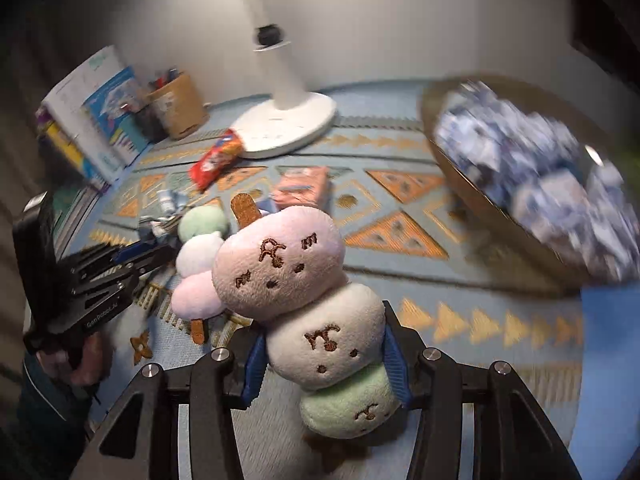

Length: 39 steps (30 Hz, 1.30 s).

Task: Organize objects
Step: 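Grasp the dango plush with the left tool while the right grasps another dango plush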

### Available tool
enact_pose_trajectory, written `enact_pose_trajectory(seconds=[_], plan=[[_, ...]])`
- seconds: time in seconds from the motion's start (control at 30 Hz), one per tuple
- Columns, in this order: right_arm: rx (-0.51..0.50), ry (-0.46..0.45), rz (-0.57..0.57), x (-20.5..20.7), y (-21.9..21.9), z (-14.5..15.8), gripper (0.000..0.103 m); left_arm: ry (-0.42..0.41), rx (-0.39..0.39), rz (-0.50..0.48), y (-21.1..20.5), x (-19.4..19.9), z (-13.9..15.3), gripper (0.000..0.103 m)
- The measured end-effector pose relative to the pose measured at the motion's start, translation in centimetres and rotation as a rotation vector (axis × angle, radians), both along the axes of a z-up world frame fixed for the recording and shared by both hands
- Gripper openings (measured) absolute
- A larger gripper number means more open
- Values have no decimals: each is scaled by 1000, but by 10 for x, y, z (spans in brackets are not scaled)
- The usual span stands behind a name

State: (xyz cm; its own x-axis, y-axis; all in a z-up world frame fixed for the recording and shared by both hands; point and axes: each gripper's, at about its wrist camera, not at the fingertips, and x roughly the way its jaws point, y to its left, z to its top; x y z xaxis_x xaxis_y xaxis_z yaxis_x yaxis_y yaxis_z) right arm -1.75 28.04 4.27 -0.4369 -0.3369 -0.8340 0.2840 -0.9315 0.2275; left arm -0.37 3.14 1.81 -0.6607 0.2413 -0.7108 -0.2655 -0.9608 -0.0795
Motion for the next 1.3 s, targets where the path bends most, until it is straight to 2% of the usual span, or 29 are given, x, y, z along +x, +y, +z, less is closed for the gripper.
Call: enact_pose_trajectory(seconds=[0.1,0.23,0.3,0.37,0.43,0.63,0.77,0.93,1.0,1.1,1.13,1.17,1.2,1.27,1.3], plan=[[-160,-89,-156,12,23,-5,49,13,75,0,-12,2,4,15],[-121,-112,-311,10,28,-11,51,7,139,-1,-21,2,5,15],[-143,-136,-316,8,26,-13,53,9,142,-1,-21,2,6,15],[-180,-142,-286,11,22,-14,63,12,140,-3,-20,3,5,15],[-187,-116,-272,20,23,-14,67,10,141,-4,-19,3,5,15],[-30,-45,-144,40,7,-19,71,5,153,-6,-20,3,4,15],[121,32,-153,43,-13,-26,71,6,153,-7,-20,3,4,15],[129,54,-173,35,-24,-36,71,-36,141,7,-22,3,1,17],[177,77,-185,33,-29,-38,71,-110,161,-13,-23,7,-5,36],[220,121,-179,36,-35,-40,71,-142,146,-14,-26,24,-9,42],[213,120,-179,35,-34,-39,71,-146,138,-12,-27,29,-9,52],[204,119,-184,35,-32,-38,69,-150,138,-3,-29,33,-9,69],[198,121,-192,34,-31,-38,66,-146,143,14,-30,35,-8,73],[194,129,-208,33,-29,-37,52,-136,186,12,-29,36,-1,73],[185,130,-214,33,-27,-36,51,-146,220,8,-27,34,2,73]])
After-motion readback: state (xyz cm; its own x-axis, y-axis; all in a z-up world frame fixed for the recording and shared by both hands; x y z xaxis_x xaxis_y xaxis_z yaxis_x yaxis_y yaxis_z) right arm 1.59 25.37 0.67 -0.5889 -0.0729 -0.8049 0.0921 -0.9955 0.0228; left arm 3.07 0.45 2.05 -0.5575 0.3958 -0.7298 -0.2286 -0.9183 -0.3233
